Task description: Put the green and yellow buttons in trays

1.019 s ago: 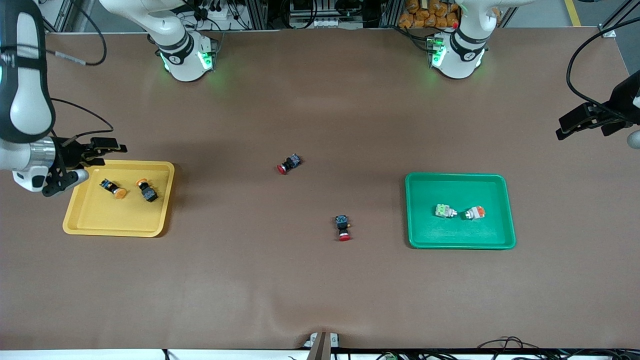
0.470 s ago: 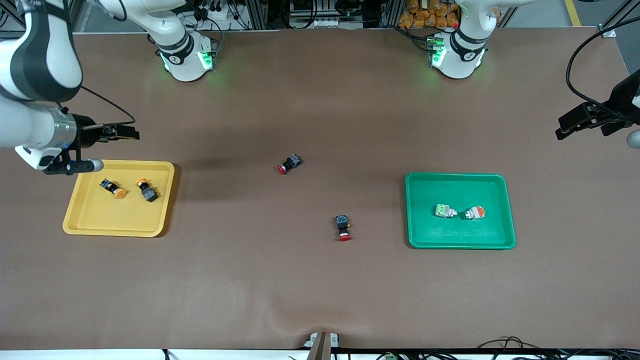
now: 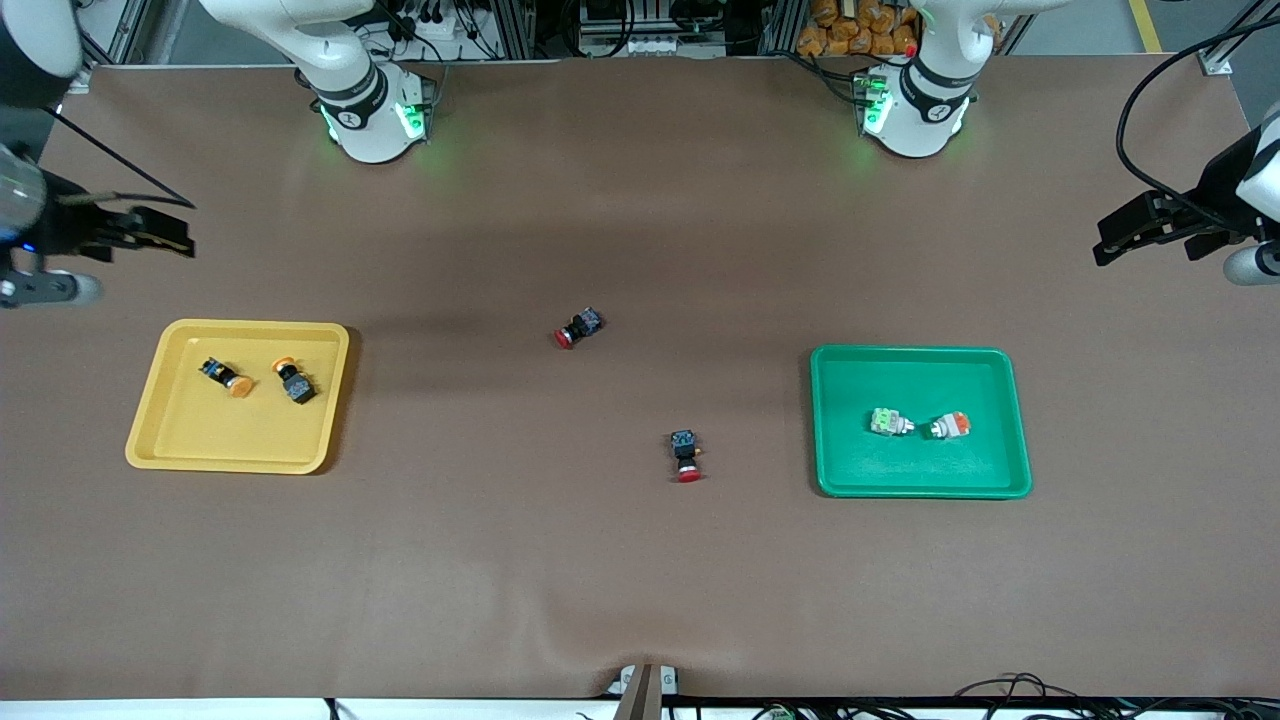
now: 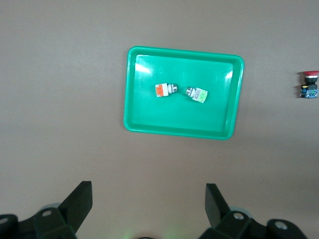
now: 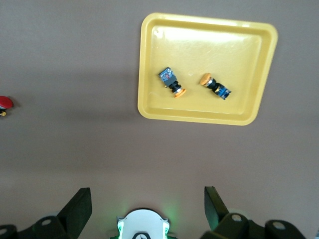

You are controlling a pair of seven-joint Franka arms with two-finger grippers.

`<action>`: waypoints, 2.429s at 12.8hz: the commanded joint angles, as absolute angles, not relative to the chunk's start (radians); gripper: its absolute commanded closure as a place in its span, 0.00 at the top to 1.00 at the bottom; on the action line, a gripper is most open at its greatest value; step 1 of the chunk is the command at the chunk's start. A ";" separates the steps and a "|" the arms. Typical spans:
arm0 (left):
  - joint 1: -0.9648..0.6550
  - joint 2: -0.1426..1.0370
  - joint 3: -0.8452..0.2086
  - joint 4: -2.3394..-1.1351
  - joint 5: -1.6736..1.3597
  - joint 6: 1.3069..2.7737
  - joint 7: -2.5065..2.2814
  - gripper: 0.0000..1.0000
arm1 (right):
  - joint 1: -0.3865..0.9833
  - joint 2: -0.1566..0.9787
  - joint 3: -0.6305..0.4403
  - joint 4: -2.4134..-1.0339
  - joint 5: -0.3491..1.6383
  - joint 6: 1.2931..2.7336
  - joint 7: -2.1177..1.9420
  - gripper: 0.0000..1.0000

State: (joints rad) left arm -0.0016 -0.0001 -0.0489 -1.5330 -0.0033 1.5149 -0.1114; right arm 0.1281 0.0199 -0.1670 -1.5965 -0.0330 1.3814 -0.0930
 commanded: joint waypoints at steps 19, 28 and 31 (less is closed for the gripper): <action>0.002 -0.031 -0.063 -1.522 -0.009 1.459 -0.118 1.00 | 0.015 -0.114 -0.106 -1.480 0.084 1.281 0.078 1.00; 0.005 -0.020 -0.061 -1.488 -0.008 1.460 -0.098 1.00 | 0.035 -0.120 -0.098 -1.483 0.089 1.290 0.094 1.00; 0.003 -0.028 -0.064 -1.488 -0.018 1.456 -0.109 1.00 | 0.034 -0.118 -0.098 -1.488 0.084 1.285 0.091 1.00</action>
